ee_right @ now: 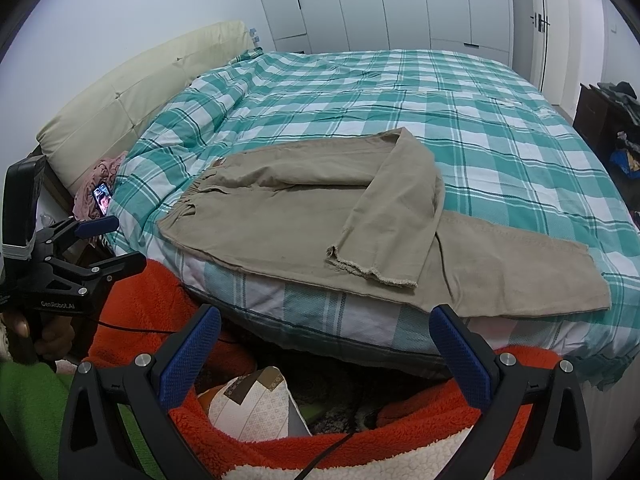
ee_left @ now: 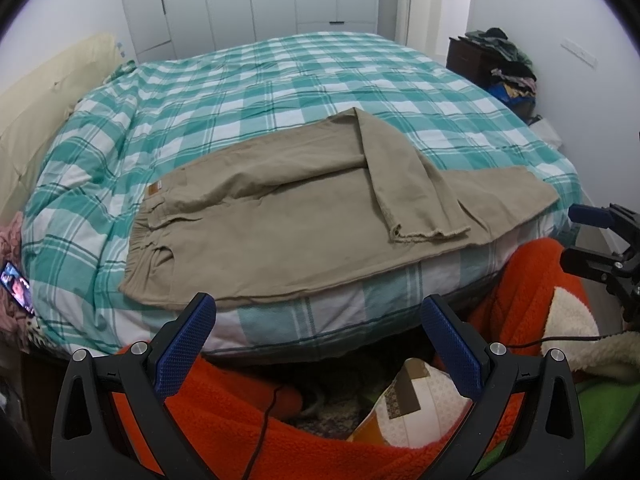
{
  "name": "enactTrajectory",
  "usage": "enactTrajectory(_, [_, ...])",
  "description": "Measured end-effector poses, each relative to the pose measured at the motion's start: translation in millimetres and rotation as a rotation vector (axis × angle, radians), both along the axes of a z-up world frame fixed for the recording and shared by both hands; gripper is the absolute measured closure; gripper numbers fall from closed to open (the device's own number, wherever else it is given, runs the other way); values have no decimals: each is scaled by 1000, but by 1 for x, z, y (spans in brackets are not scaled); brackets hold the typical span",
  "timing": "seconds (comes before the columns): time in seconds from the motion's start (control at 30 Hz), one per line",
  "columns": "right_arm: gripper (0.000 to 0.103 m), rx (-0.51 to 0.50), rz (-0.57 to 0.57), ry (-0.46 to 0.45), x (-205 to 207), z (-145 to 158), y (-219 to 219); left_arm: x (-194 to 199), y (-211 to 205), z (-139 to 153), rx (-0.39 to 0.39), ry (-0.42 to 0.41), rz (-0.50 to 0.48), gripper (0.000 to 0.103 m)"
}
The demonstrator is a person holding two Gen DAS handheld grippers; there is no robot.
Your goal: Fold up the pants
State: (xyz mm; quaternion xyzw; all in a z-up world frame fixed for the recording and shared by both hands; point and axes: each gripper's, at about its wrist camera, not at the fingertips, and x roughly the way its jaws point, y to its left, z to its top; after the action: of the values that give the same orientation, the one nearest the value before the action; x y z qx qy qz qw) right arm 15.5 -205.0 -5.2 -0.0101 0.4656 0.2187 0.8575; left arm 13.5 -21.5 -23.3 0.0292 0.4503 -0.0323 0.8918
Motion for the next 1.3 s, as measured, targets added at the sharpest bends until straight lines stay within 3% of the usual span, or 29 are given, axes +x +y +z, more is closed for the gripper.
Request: enactTrajectory(1.3, [0,-2,14,5,1,-2,3,1,0,3,3,-1,-11,1])
